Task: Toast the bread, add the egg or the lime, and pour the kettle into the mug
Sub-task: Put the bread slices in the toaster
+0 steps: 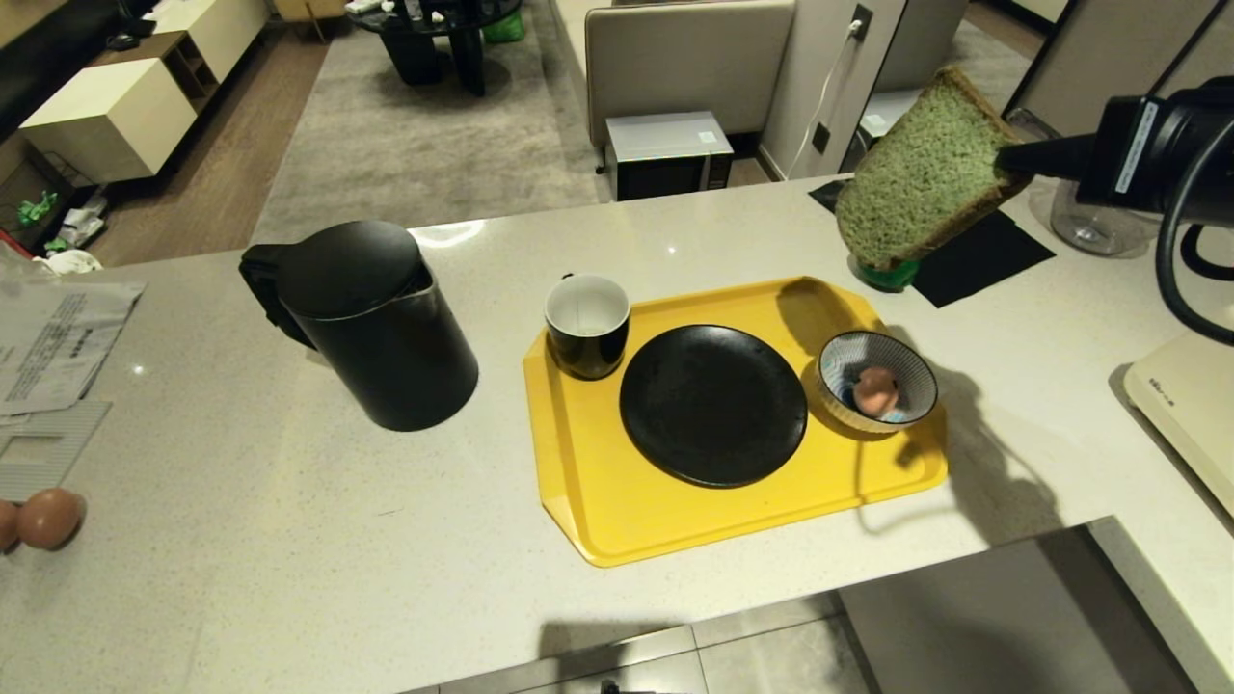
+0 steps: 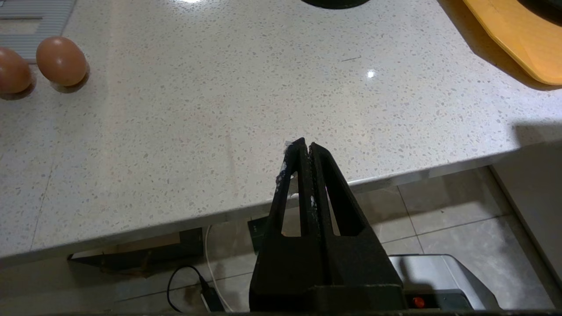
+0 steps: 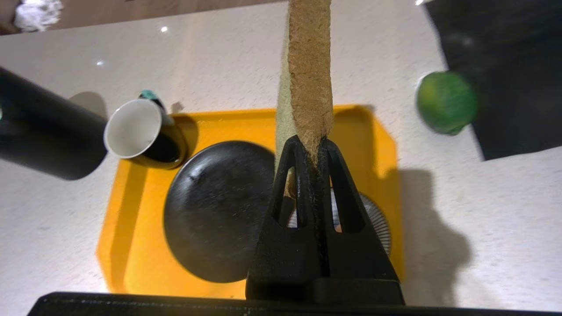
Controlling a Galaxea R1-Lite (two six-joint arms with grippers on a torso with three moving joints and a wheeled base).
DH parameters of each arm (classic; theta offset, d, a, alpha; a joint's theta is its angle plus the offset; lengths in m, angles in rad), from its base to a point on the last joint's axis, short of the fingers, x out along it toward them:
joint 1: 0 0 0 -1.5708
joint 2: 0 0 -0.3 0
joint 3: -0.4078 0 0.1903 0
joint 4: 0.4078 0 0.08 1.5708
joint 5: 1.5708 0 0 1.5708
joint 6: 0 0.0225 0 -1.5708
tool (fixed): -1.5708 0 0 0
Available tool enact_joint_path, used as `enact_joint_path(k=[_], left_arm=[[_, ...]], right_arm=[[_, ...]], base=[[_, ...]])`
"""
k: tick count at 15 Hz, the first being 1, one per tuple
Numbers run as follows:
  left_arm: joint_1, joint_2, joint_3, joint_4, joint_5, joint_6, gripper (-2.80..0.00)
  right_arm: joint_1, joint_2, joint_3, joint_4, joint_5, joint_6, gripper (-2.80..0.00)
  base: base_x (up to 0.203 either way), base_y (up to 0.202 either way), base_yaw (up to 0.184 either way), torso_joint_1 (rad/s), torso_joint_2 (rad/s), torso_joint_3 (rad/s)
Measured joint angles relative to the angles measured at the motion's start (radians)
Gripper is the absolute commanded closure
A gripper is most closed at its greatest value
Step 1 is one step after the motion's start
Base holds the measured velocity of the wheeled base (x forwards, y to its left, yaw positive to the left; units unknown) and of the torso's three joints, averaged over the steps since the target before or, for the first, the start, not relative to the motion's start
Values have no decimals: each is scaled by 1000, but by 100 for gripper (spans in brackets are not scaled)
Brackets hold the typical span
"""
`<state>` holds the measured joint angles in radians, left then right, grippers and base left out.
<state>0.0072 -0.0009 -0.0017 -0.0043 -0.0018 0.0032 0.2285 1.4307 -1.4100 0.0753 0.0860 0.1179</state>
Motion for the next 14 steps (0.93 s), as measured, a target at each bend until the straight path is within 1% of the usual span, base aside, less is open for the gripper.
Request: enact_joint_path(k=[2,3,5,8,12,14], left_arm=[[0,0,0,0,1,-1,0],[0,0,0,0,0,0,0],[0,0,0,0,1,0,0],[0,0,0,0,0,0,0],[0,0,0,0,0,0,0],[0,0,0,0,0,0,0]], right_arm=[[-2,-24,0,2,-49,-15,0],[-12,-31,0,2,-58,-31,0],[-49,-37,-1,2,-59,-56,0],[-101,-42,-1,3,-59,-61,0],[-130,-52,2,4,-60,-63,0],[-160,-57,-1,1,-60,-89,0]], base=[[0,0,0,0,0,0],[0,0,0,0,0,0],[0,0,0,0,0,0],[0,0,0,0,0,0],[0,0,0,0,0,0],[0,0,0,0,0,0]])
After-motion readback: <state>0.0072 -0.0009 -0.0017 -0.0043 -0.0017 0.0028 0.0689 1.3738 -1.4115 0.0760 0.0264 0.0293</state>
